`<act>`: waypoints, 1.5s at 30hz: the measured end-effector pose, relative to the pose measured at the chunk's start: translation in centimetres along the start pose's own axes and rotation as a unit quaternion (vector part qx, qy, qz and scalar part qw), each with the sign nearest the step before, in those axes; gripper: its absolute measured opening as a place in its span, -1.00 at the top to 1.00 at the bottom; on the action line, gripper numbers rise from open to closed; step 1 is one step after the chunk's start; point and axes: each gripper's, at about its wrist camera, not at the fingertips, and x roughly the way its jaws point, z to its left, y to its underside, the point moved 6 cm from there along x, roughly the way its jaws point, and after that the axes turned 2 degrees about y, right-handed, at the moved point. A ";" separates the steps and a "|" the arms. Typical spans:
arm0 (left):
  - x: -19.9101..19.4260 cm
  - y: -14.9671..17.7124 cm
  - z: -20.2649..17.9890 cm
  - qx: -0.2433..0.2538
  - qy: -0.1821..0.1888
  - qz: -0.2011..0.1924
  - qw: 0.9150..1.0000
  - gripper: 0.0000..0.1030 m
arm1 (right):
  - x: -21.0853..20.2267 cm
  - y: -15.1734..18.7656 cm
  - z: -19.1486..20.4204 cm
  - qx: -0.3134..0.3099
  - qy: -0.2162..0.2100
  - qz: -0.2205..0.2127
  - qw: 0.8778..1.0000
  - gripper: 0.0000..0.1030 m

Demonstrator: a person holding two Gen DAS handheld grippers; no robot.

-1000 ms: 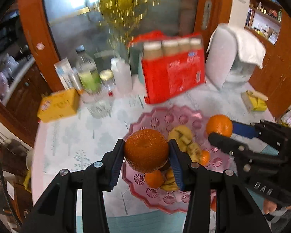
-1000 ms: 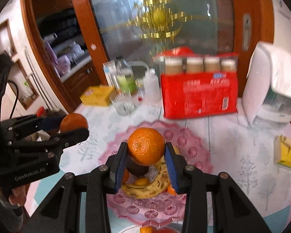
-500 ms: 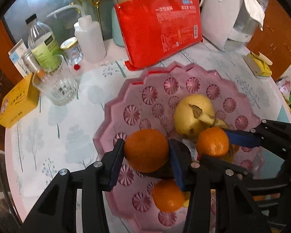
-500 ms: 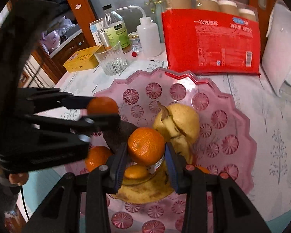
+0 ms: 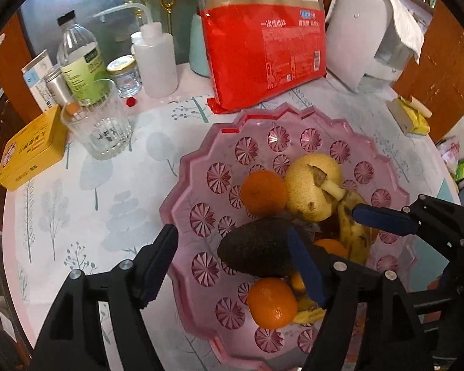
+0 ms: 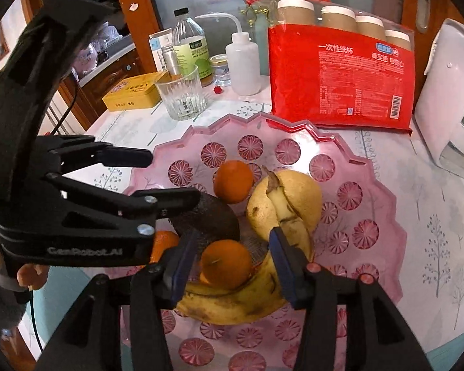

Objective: Organize fruits
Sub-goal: 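Withdraw both tools from the bowl back toward the plate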

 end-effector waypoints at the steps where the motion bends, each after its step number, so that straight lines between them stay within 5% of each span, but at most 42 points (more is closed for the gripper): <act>1: -0.4 0.2 0.0 -0.002 -0.001 -0.002 1.000 -0.41 | -0.2 0.1 0.0 0.001 0.000 -0.002 1.000 0.03; 24: -9.0 3.3 -3.1 -0.060 -0.008 -0.034 0.998 -0.53 | -8.2 1.0 -1.5 0.087 -0.019 -0.037 0.995 -0.01; 32: -13.5 4.4 -5.8 -0.058 -0.014 -0.061 0.996 -0.53 | -13.6 1.6 -2.7 0.132 -0.043 -0.081 0.987 -0.53; 45: -18.3 7.8 -12.7 -0.041 -0.016 -0.094 0.995 -0.58 | -22.3 5.3 -5.8 0.106 -0.003 -0.122 0.987 -0.57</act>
